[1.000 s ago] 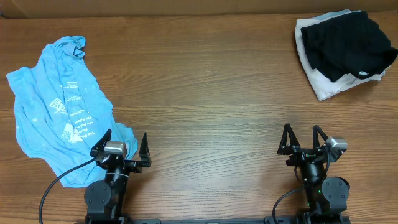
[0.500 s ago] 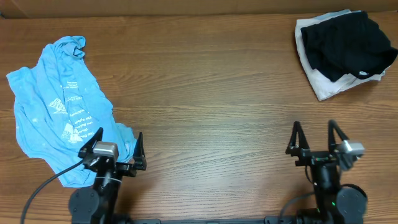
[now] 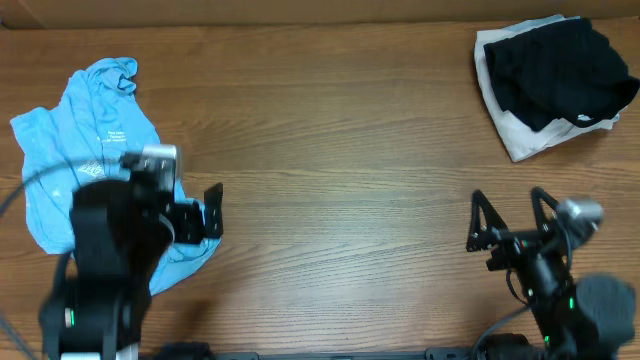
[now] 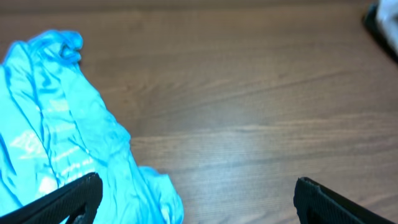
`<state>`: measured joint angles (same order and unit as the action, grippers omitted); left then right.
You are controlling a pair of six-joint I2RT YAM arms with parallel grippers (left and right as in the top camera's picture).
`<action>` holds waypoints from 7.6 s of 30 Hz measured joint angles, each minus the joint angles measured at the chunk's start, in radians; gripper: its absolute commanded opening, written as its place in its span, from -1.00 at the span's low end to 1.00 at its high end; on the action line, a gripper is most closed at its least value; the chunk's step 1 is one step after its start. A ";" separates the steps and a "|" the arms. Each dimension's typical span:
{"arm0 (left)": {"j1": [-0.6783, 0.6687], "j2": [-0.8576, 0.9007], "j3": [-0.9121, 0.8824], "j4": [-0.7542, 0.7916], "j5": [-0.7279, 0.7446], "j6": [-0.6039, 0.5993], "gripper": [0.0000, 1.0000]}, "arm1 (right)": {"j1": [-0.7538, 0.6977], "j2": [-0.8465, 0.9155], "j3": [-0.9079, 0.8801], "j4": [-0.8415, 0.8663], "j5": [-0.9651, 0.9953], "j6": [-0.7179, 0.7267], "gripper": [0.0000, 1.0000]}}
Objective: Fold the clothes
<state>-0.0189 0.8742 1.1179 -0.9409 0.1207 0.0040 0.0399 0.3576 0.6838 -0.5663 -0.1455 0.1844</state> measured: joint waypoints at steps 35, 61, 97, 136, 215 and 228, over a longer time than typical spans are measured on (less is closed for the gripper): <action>0.005 1.045 0.071 0.035 -0.130 -0.190 -0.92 | 0.000 0.553 0.044 0.027 -0.296 -0.001 0.65; -0.139 1.095 1.155 0.135 0.718 -0.171 -0.92 | 0.000 0.570 0.044 0.079 -0.339 0.025 0.47; -0.198 1.093 1.612 0.149 0.792 -0.346 -0.92 | 0.409 0.809 0.044 0.216 -0.388 0.105 0.33; -0.309 0.815 1.626 -0.022 0.390 -0.367 -0.92 | 0.675 1.090 0.050 0.692 0.006 0.365 -0.83; -0.167 1.253 1.604 -0.488 -0.791 -0.300 -0.53 | 0.246 1.684 1.466 -0.584 0.206 0.023 -0.89; -0.093 1.566 1.593 -0.273 -0.649 -0.278 1.00 | 0.145 1.822 1.473 -0.393 0.149 -0.001 1.00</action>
<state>-0.1120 2.4397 2.7106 -1.2137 -0.5278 -0.2737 0.1852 2.1796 2.1567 -0.9588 0.0032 0.1837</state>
